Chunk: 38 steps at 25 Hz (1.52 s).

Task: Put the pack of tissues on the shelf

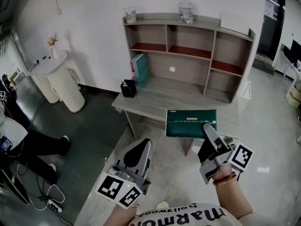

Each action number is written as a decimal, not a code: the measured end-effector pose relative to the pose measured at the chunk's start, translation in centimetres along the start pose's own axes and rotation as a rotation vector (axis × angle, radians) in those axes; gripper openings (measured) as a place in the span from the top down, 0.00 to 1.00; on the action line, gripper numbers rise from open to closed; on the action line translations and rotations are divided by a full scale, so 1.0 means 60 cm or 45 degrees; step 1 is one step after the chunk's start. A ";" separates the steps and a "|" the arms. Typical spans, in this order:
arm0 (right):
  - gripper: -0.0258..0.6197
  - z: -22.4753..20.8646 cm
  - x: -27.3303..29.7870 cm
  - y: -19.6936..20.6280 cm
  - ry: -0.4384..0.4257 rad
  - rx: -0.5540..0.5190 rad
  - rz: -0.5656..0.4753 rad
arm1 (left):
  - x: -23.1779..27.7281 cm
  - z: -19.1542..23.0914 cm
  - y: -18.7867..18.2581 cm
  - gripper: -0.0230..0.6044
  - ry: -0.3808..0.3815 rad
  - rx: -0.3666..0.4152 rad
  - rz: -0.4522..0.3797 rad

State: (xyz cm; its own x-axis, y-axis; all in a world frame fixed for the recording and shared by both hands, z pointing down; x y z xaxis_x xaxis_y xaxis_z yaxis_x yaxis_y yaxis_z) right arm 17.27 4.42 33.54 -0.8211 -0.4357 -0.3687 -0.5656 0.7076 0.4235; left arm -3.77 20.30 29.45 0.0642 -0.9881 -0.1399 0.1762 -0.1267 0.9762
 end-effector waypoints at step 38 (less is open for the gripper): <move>0.41 -0.361 0.464 -0.326 0.019 -0.015 -0.147 | 0.509 0.359 -0.001 0.93 -0.111 -0.038 0.000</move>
State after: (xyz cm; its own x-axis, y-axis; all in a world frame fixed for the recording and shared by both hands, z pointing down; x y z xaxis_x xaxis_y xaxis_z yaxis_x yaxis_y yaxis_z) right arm 3.81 -33.62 32.90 -0.7513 -0.5223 -0.4033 -0.6574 0.6457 0.3884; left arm -23.00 -11.73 28.71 -0.0217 -0.9921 -0.1236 0.2059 -0.1254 0.9705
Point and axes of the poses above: the fingertips, and each gripper's own axes: x forward along the fingers, z to its left, y out of its underside, the point moved 6 cm from there along -x, backward along the fingers, and after that the axes turned 9 degrees about -y, right-handed, at the moved point
